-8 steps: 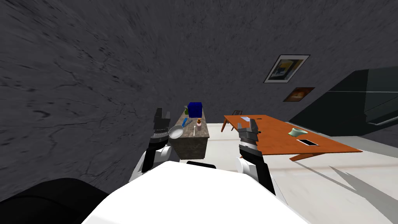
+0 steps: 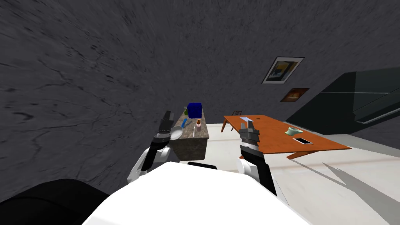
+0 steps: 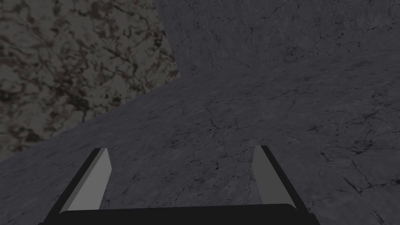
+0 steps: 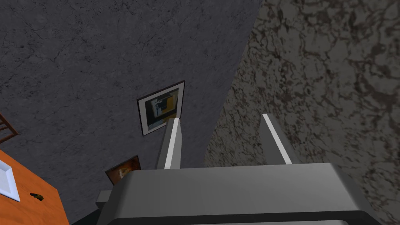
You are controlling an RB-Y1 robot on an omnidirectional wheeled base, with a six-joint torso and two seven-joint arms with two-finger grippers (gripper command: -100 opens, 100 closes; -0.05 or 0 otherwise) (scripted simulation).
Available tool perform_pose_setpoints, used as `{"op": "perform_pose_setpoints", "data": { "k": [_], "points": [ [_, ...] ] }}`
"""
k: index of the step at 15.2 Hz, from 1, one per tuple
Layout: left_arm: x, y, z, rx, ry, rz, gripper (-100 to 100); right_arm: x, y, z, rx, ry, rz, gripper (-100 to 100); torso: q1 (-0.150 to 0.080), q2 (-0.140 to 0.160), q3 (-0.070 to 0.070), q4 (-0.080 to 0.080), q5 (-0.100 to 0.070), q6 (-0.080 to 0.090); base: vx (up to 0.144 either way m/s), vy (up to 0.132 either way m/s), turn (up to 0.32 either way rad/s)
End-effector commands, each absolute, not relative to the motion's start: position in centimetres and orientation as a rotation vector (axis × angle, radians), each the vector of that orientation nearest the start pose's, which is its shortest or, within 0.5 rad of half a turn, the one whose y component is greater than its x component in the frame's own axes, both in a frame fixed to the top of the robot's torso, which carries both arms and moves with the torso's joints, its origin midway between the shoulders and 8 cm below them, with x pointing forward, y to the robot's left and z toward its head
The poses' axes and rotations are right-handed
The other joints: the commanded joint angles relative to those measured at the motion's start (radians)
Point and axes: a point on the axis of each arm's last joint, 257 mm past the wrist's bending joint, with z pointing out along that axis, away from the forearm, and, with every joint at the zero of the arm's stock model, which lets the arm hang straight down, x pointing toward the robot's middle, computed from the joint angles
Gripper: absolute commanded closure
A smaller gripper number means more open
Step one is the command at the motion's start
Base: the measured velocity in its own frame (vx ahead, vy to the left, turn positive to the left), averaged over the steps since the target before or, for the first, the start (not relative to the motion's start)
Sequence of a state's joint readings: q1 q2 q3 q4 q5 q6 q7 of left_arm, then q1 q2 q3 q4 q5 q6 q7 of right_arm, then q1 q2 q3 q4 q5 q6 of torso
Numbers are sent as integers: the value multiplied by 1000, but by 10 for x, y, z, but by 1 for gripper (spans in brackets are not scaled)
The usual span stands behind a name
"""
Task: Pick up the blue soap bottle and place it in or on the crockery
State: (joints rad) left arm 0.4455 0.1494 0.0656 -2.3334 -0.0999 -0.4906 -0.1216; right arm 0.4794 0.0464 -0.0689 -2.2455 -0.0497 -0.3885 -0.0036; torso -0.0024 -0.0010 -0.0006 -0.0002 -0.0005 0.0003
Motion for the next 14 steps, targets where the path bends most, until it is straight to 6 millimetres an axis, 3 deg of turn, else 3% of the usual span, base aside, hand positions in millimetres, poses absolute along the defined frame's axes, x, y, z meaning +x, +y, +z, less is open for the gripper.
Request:
{"op": "perform_pose_setpoints", "data": {
  "k": [1,7,14],
  "points": [
    [342,259,56,-334,765,-1080,-100,362,-316,-6,821,618,1246,0,0,0,0,0,0,0,13,-40,-47],
    [370,254,9,-240,967,-956,-100,362,-316,-6,821,618,1246,0,-2,-1,-1,0,0,0,23,-57,-90],
    [397,265,-52,-141,1174,-777,-100,362,-316,-6,821,618,1246,0,-2,-1,-1,0,-1,0,25,-75,-107]
  ]
}}
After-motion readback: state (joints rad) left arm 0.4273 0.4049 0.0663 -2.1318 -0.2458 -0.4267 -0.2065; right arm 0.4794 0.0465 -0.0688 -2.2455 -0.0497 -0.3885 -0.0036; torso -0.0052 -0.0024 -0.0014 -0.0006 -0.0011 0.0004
